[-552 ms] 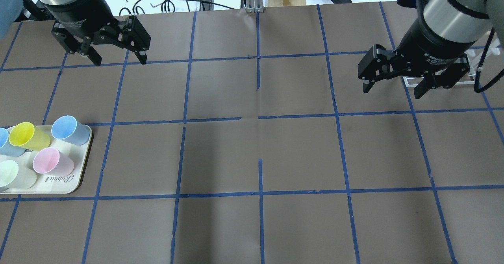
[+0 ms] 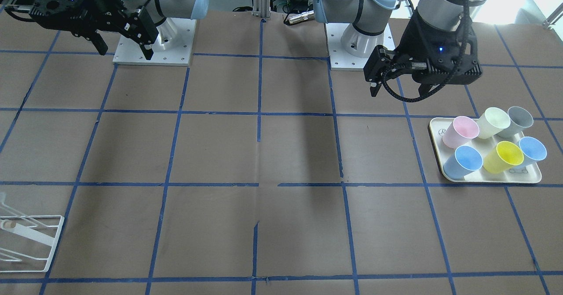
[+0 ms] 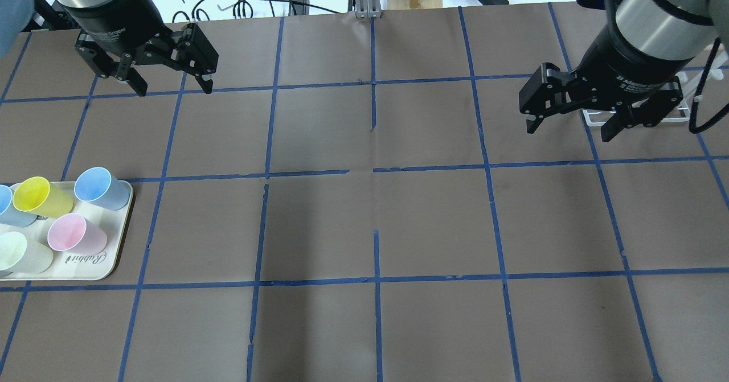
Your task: Transfer IKEA cup to right arm and place on rack
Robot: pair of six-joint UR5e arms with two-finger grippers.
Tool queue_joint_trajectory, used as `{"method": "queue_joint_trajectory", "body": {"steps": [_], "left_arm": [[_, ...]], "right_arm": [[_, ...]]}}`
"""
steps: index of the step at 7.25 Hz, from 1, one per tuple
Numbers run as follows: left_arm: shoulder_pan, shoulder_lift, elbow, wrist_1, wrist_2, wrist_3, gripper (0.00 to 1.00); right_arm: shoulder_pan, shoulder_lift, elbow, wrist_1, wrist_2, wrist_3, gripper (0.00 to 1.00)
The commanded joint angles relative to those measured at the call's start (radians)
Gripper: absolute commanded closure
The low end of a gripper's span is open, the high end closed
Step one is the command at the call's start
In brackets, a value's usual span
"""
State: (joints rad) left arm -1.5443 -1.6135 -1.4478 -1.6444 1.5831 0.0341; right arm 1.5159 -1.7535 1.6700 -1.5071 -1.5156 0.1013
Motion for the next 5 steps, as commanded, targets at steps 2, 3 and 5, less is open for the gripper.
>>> {"method": "queue_joint_trajectory", "body": {"steps": [2, 3, 5], "left_arm": [[0.022, 0.036, -0.025, -0.014, 0.002, 0.099, 0.0], [0.099, 0.04, -0.025, -0.037, 0.0, 0.21, 0.0], [0.322, 0.047, -0.026, -0.074, -0.002, 0.498, 0.0]], "right_arm": [[0.0, 0.0, 0.004, -0.004, -0.011, -0.008, 0.0], [0.001, -0.001, 0.004, -0.008, -0.008, -0.006, 0.0], [0.001, -0.007, 0.011, -0.008, -0.006, 0.0, 0.0]]}}
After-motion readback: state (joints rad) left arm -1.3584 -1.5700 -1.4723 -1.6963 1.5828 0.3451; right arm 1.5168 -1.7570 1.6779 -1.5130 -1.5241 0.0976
